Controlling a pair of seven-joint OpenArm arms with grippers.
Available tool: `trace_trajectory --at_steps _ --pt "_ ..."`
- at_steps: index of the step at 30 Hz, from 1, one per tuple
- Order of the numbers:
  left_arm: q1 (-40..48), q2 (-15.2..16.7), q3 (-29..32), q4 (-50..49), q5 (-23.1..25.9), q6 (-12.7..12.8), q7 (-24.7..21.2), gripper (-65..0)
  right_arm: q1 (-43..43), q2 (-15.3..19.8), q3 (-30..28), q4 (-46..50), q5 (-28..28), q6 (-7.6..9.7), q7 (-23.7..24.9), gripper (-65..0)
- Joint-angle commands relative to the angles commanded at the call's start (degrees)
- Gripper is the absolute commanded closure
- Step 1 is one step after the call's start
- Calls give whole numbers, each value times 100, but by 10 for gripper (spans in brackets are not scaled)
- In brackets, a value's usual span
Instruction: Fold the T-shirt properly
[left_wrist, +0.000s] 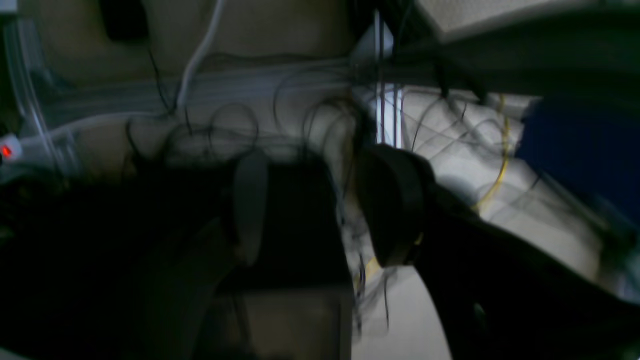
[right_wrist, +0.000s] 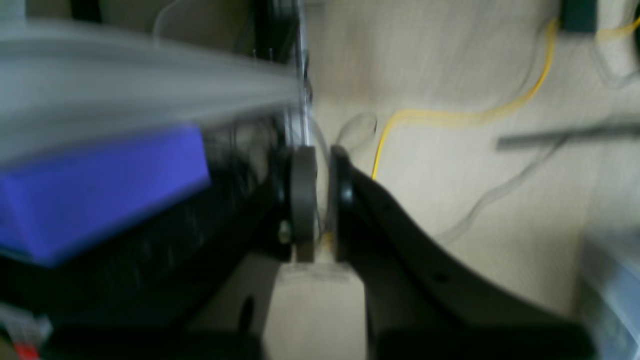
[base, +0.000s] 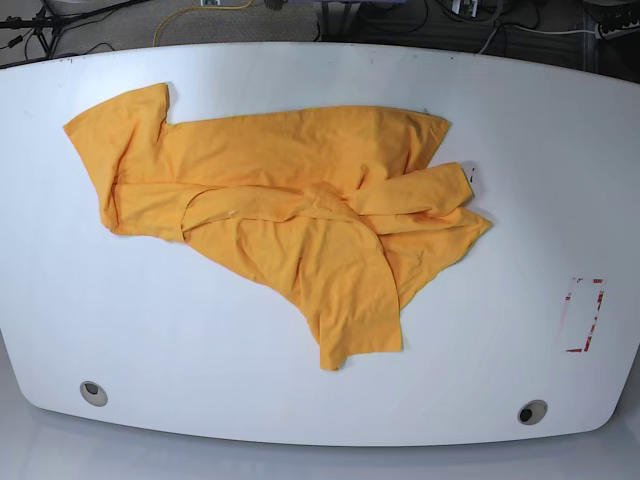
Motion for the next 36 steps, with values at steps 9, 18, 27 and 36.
trace_trajectory --at_steps 9,18,27,36 --pt "279 2 -319 440 -38 2 23 -289 -424 -2 -78 569 267 -9 84 -50" --pt "854 -2 -394 1475 -260 -10 459 -267 -1046 19 26 1631 812 26 -369 -53" --pt "1604 -76 -387 2411 -213 -51 473 -270 -1657 50 -189 2460 854 71 -459 -52" --pt "1934 -128 -354 2812 -188 -52 457 -270 -1987 66 -407 2831 786 72 -432 -52"
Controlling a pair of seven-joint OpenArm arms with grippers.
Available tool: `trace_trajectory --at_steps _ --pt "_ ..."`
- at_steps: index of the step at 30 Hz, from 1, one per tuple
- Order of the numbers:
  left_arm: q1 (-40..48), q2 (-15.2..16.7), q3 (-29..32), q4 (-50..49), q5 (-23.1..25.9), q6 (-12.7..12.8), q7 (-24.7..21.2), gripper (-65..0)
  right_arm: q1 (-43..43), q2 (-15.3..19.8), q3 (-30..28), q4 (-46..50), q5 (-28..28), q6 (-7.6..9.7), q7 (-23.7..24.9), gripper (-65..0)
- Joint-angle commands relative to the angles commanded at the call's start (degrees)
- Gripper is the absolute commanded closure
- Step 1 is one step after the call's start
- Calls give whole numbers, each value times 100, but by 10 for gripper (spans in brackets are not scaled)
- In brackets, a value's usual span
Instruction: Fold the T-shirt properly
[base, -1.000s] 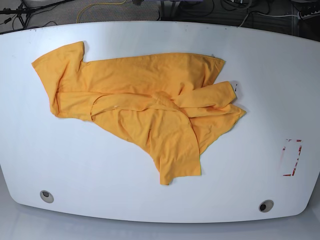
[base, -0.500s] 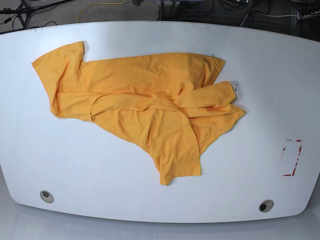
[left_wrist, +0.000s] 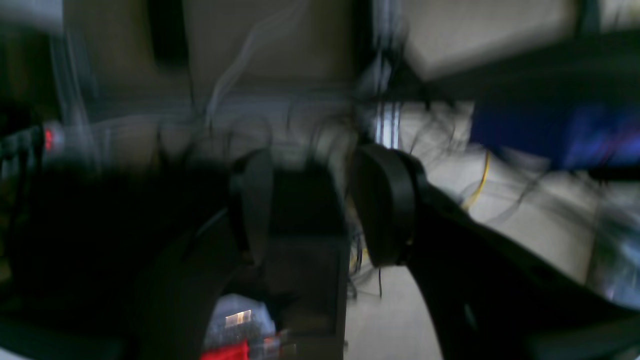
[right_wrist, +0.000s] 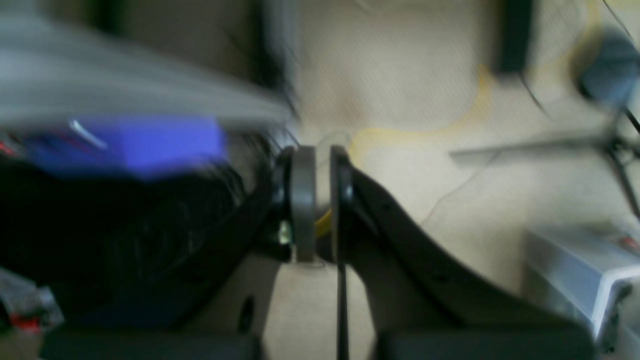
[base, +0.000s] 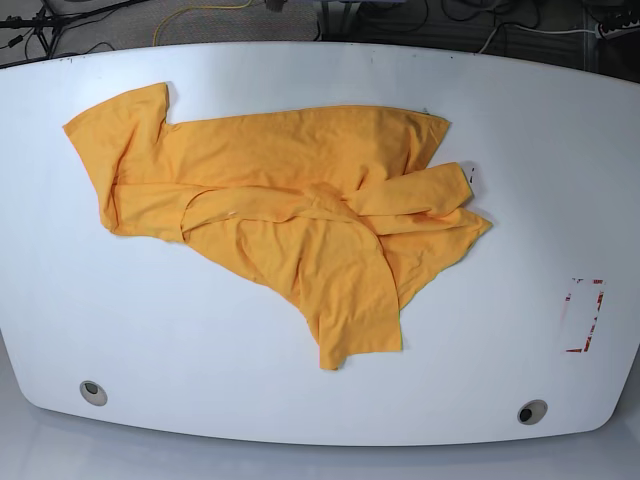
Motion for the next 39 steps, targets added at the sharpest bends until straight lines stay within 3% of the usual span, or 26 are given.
trace_trajectory --at_steps 16,26,34,36,39 --pt "212 44 -451 456 -25 -17 -50 -270 -405 -45 -13 740 93 10 -83 -51" --pt "688 -16 -860 1531 -261 6 -77 -266 -976 -126 65 1551 212 -27 -51 -52" --pt "855 -198 -1020 1961 -465 -3 -91 -266 -1123 -120 142 1770 288 -19 -41 -51" --pt "943 -461 -1137 2319 -665 -14 -35 -269 -1183 -79 334 1887 294 -10 -91 -52" --pt "956 -553 -1167 2418 -704 -15 -42 -269 -1199 -81 368 1943 297 -9 -86 -52"
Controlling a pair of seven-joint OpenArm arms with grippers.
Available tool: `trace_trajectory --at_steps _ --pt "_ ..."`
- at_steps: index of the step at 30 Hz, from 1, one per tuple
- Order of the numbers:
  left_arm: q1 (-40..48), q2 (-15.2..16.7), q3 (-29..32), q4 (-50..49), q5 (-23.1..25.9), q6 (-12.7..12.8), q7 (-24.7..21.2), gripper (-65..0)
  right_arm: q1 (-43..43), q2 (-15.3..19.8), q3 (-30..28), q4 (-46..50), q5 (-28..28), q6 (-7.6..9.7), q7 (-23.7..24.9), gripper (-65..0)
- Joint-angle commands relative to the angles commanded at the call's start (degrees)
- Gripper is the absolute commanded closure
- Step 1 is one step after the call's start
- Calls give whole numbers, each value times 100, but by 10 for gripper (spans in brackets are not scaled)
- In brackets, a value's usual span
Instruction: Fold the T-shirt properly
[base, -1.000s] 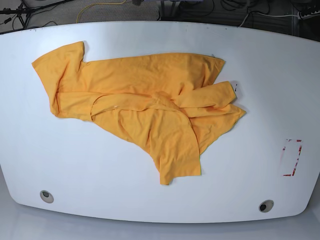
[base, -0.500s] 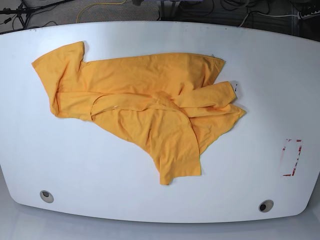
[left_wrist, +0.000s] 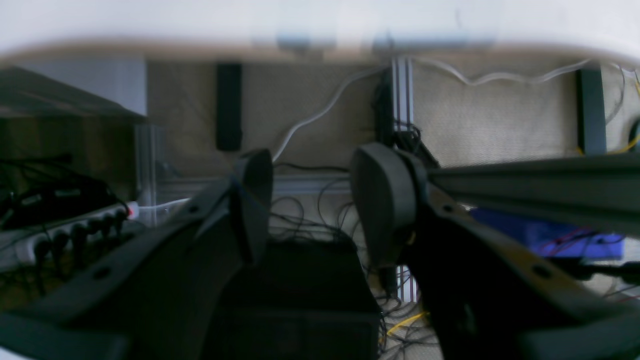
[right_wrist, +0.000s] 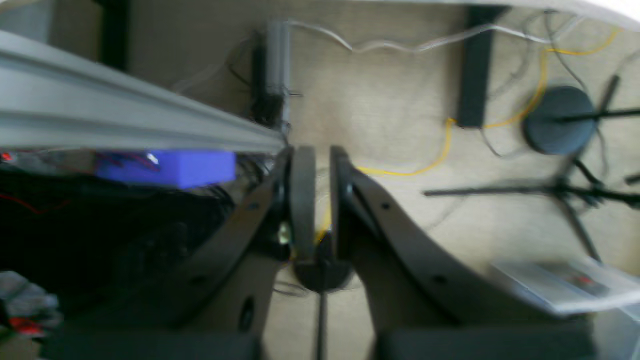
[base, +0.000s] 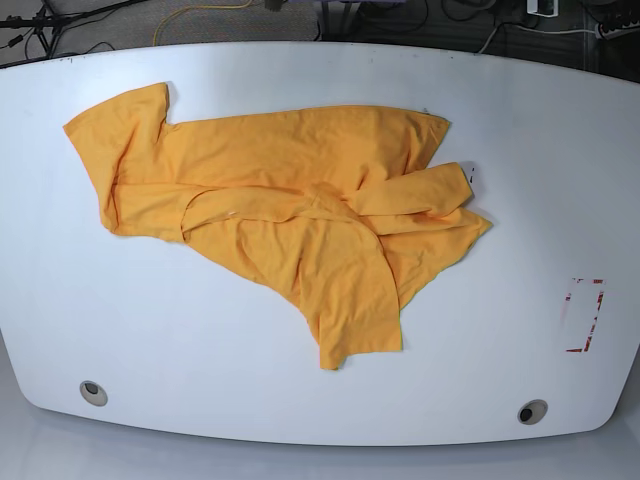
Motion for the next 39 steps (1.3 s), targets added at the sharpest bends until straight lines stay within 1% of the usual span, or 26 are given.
trace_trajectory --at_steps 9,11,21,27,29,35,39 --pt "-105 -208 -145 201 -22 -4 0 -270 93 -17 -16 179 -38 -3 -4 -53" --pt "-211 -288 -363 401 -76 10 7 -272 349 -73 -128 438 -152 -22 -26 -53" --pt "-490 -278 -508 528 -86 11 -6 -276 936 -123 -286 551 -180 -29 -40 -56" --pt "-744 -329 -498 572 -159 26 -15 -275 1286 -116 -350 500 -178 -35 -76 -73" --pt "-909 -380 -478 505 -184 43 -29 -273 1442 -79 -377 391 -137 -5 -67 -98" --pt "-1084 -401 -450 474 -178 45 -39 -275 1629 -72 -465 262 -116 -24 -50 -171" --pt "-1186 -399 -428 467 -175 43 -30 -277 1806 -75 -501 188 -103 -29 -64 -243"
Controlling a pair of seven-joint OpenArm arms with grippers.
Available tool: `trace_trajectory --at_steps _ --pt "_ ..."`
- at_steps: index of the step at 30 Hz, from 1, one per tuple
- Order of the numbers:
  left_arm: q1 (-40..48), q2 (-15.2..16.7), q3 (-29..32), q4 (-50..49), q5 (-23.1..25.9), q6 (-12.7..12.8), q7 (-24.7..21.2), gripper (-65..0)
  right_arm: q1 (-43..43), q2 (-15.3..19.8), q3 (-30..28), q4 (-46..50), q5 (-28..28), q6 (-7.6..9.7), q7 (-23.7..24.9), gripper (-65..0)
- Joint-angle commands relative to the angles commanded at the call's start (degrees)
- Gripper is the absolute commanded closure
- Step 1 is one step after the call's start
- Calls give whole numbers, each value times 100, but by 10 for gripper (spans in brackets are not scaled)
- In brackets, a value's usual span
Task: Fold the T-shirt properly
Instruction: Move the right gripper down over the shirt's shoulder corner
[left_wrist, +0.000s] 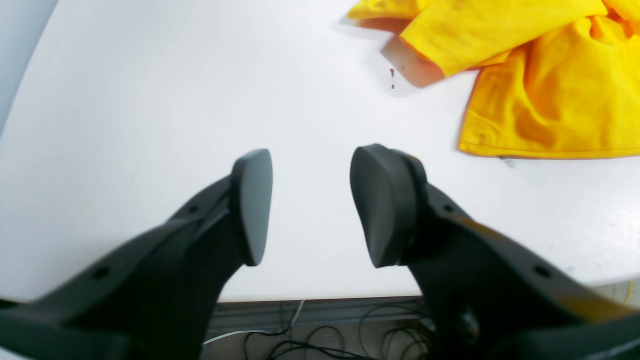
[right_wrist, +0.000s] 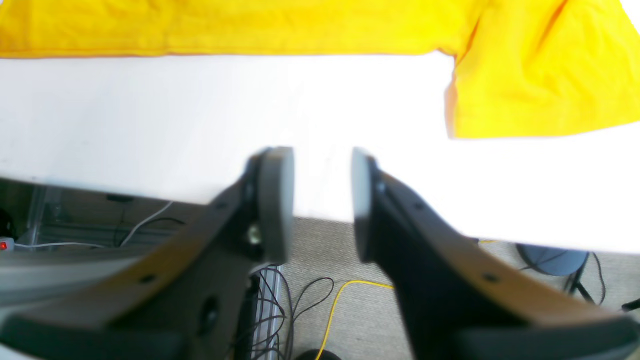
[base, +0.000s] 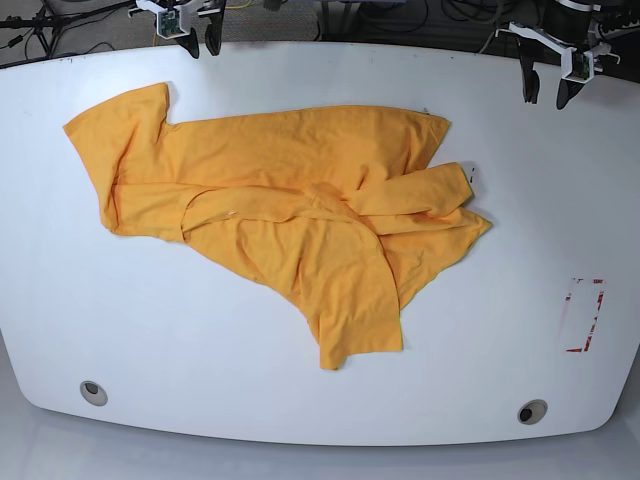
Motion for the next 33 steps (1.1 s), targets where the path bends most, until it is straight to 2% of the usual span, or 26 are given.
trace_trajectory --at_steps 2,4,10,16,18,20,24,33 --pt "-63 9 12 -11 21 14 21 -280 91 -4 7 -18 15 9 -25 -283" --pt "-181 9 82 -55 95 29 99 -311 465 -153 130 28 -31 32 -41 -438" --pt "-304 19 139 -82 102 13 161 -375 737 -174 182 3 -26 27 -78 -467" --pt "-338 53 160 -71 100 7 216 -408 1082 -144 244 -33 -20 16 -225 -476" --pt "-317 91 157 -54 113 6 231 -418 1224 -113 285 -43 -15 8 -339 -481" --pt "-202 248 49 93 103 15 326 -445 1780 -17 447 -126 -39 3 -801 -518" --pt "-261 304 49 91 96 19 354 -452 2096 61 499 -147 -28 1 -1140 -522" --pt "-545 261 -16 64 102 25 412 -456 2749 232 496 -301 5 48 -1587 -530"
